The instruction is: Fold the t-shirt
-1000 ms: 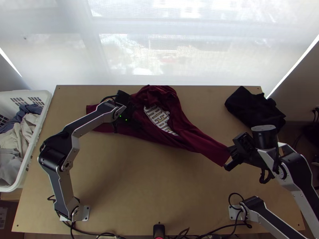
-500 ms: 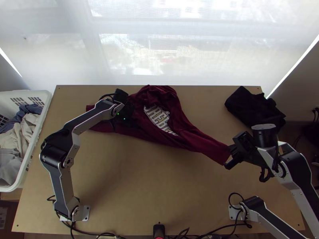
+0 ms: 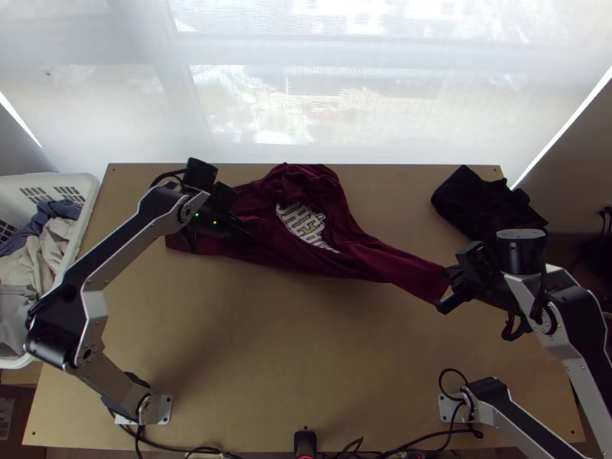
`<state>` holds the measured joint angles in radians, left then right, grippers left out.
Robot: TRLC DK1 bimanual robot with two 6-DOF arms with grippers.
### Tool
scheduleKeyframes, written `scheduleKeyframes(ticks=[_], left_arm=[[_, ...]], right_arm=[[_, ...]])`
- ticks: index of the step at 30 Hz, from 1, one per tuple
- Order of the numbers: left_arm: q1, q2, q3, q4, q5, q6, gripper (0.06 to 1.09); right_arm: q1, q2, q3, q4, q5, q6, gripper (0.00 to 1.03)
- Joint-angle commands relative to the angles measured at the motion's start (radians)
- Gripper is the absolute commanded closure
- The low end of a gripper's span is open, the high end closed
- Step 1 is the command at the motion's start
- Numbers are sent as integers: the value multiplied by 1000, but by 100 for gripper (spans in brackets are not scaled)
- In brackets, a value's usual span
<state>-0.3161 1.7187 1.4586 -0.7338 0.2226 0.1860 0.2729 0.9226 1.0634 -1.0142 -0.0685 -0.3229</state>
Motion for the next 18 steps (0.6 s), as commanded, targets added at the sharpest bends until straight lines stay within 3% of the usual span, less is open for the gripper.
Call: scheduleKeyframes(ticks=[1, 9, 18], left_arm=[[58, -242, -34, -98, 17, -10, 105], [189, -487, -1, -177, 17, -10, 105], [330, -731, 17, -105, 14, 13, 105]], right_arm=[[-28, 38, 78, 20, -2, -13, 100], [-64, 87, 244, 43, -8, -15, 100], [-78, 78, 425, 43, -8, 2, 100]])
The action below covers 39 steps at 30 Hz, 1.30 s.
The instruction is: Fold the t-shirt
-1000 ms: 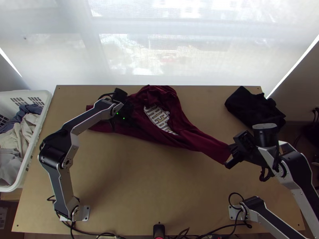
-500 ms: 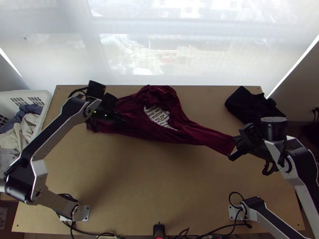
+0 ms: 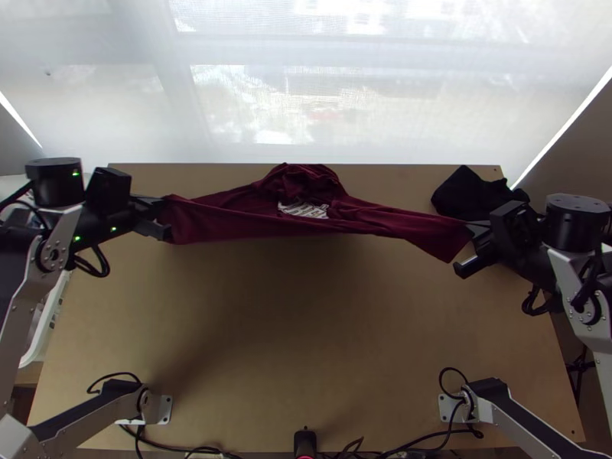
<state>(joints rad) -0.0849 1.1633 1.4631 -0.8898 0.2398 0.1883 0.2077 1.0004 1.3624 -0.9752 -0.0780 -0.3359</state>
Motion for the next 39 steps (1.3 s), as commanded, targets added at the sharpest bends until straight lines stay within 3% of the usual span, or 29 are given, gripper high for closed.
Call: scheduleKeyframes(ticks=[1, 12, 27, 39], left_arm=[[109, -197, 16, 69, -4, 10, 105], [119, -313, 79, 241, -60, 2, 105], [120, -360, 68, 328, -111, -16, 105], [119, -455, 75, 491, -145, -16, 105]], right_arm=[[-14, -3, 147, 4, 1, 17, 100], [-25, -13, 346, 17, 7, 48, 100], [-88, -97, 382, 7, 21, 44, 100], [-103, -160, 425, 181, 20, 37, 100]])
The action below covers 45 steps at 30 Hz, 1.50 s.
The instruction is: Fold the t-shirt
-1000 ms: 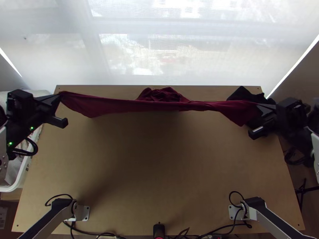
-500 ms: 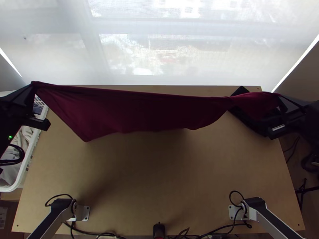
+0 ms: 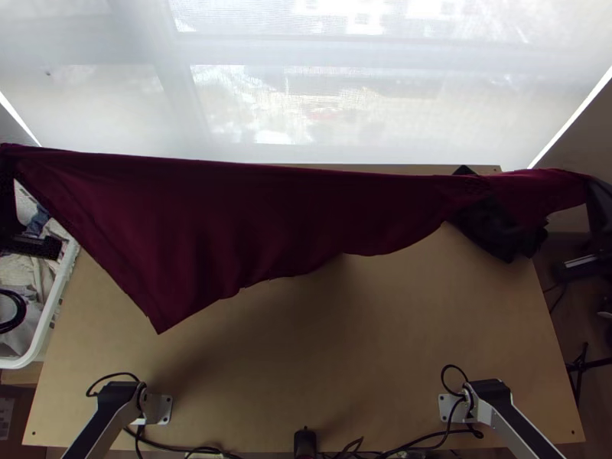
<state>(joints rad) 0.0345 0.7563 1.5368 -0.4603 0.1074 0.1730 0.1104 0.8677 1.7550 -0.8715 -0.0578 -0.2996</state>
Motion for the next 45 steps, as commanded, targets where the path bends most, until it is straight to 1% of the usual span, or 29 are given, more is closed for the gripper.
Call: scheduleKeyframes(ticks=[1, 9, 18, 21, 24, 27, 30, 34, 40, 45], left_arm=[[1, -54, 0, 61, -12, -1, 105], [-1, -84, 6, 89, -11, 8, 105], [-1, -84, 103, 84, 2, 22, 105], [-1, -91, 121, 74, 2, 36, 105], [-1, -106, 118, 60, 2, 45, 105], [2, -109, 121, 63, 2, 57, 105], [11, -106, 140, 69, 6, 69, 105], [11, -106, 160, 69, 15, 91, 105], [13, -114, 201, 40, 31, 103, 105], [13, -121, 224, -23, 40, 91, 105]], right_arm=[[-6, -29, 43, 89, 0, -1, 100], [11, -30, 167, 112, -25, -44, 100], [11, -110, 198, 138, -59, -134, 100], [3, -131, 212, 186, -63, -176, 100], [-17, -130, 245, 218, -65, -203, 100], [-20, -128, 250, 281, -65, -228, 100], [-21, -121, 264, 313, -63, -225, 100], [-20, -139, 264, 295, -65, -208, 100], [-11, -203, 271, 186, -66, -207, 100], [-11, -230, 278, 112, -66, -197, 100]])
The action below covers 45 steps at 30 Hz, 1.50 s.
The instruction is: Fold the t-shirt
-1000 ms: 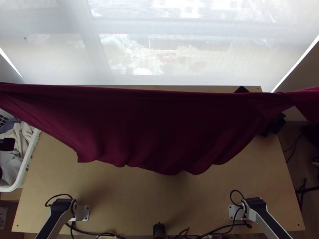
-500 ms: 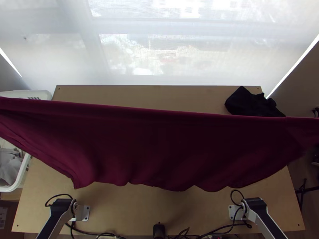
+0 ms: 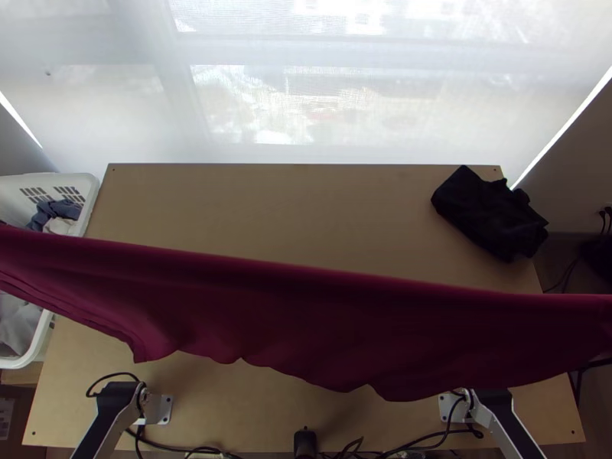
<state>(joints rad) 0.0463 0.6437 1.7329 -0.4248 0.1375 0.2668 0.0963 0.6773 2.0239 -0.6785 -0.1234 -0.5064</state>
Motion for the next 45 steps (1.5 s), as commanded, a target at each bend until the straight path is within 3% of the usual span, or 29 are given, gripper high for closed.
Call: scheduleKeyframes(ticks=[1, 9, 19, 26, 36, 45], left_arm=[[1, -15, 8, -71, 10, -3, 105], [1, -67, -268, -78, 10, -97, 105], [-8, -47, -642, 133, 2, -129, 105], [-13, 117, -791, 342, -10, -141, 105], [-16, 513, -822, 659, -27, -147, 105], [-17, 878, -665, 755, -42, -156, 105]], right_arm=[[2, -38, 7, -92, -1, 17, 100], [-6, -24, -160, -76, -1, 124, 100], [-7, 18, -567, 143, 1, 204, 100], [-6, 157, -761, 339, 5, 246, 100], [3, 502, -821, 586, 16, 264, 100], [59, 829, -735, 703, 36, 281, 100]])
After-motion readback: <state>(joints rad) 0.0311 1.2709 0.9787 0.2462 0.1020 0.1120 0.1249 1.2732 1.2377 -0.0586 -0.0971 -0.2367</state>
